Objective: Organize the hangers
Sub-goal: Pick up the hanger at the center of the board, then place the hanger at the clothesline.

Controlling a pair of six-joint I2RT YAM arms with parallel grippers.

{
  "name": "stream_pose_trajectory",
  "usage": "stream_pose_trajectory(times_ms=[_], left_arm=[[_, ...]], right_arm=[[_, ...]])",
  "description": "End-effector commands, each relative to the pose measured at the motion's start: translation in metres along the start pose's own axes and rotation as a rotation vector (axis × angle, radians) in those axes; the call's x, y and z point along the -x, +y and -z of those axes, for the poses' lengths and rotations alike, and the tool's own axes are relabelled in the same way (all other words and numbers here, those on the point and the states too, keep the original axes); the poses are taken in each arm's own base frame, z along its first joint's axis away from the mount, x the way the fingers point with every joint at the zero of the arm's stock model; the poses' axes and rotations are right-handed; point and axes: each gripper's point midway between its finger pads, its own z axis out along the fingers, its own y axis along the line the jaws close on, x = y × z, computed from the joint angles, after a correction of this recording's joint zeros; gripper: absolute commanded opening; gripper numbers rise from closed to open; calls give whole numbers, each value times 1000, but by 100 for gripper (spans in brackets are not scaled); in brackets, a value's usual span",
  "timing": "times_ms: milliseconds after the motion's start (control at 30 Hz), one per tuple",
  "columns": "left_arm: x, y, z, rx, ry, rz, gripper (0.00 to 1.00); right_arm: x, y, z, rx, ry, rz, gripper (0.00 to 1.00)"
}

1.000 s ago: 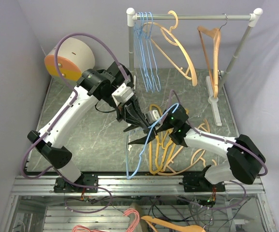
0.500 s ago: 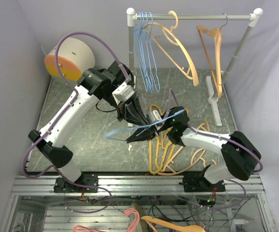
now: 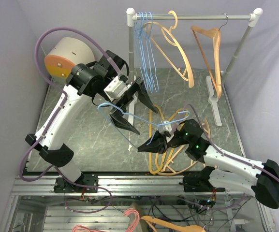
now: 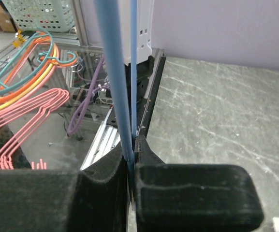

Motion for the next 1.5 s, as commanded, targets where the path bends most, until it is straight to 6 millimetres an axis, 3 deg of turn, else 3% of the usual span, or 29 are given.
stream_pose_trajectory(times_ms=[0,67,200,300,367,467,567,667,867,933,1067,1267,1467], left_arm=[[9,4,4,29,38,-62,99],[9,14,10,81,112,-106,99],[20,70,39,417,263,-57,99],[34,115,88,795,358,-95,99],[51,140,136,1107,397,-128,99],[83,150,187,1412,402,-201,99],[111,142,239,1726,400,-240,99],[129,122,281,1981,430,-271,99],[150,88,298,2117,388,-262,99],[147,83,302,2134,425,-263,99],[121,73,301,2089,552,-220,99],[111,33,338,2292,552,-138,99],[83,12,343,2274,571,-28,99]], right_arm=[[-28,5,5,-127,84,-119,0],[-40,13,2,-172,147,-131,0],[-72,20,-3,-256,299,-172,0],[-92,17,-3,-319,361,-208,0],[-102,11,0,-383,376,-229,0],[-112,5,1,-445,364,-265,0],[-123,-2,7,-538,383,-339,0],[-133,-11,18,-654,438,-423,0],[-139,-9,35,-828,467,-603,0],[-143,-8,45,-892,464,-640,0],[-140,-8,64,-1028,428,-714,0],[-144,7,80,-1113,502,-803,0],[-131,-9,115,-1414,590,-781,0]])
